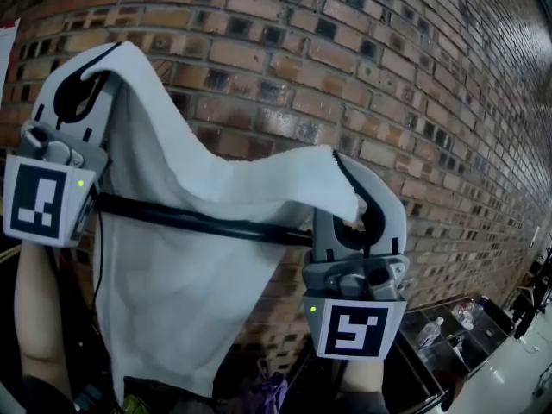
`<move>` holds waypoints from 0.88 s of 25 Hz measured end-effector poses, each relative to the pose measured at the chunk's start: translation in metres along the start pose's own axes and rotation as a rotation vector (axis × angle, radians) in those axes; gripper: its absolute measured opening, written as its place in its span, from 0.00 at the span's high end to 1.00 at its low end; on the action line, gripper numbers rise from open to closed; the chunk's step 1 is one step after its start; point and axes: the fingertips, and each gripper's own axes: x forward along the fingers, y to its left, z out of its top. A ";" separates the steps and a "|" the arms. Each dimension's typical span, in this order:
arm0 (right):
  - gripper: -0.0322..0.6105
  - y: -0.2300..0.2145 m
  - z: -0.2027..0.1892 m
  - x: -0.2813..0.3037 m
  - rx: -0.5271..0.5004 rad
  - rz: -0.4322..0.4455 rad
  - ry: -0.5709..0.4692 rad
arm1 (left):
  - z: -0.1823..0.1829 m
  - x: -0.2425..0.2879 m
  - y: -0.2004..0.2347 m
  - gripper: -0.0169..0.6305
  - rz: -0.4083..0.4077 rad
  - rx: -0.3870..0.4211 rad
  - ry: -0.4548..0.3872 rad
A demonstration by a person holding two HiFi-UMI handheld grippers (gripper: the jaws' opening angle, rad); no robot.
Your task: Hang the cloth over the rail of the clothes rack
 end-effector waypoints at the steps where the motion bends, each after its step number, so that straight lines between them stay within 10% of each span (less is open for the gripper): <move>1: 0.92 0.003 0.003 -0.006 0.009 0.002 0.001 | 0.006 -0.008 -0.001 0.90 0.000 0.005 0.002; 11: 0.92 0.005 0.022 -0.065 0.247 -0.085 0.009 | 0.038 -0.104 -0.004 0.90 0.008 -0.036 0.032; 22: 0.92 0.080 0.033 -0.133 0.307 -0.178 0.113 | -0.009 -0.228 -0.024 0.90 -0.019 -0.027 0.080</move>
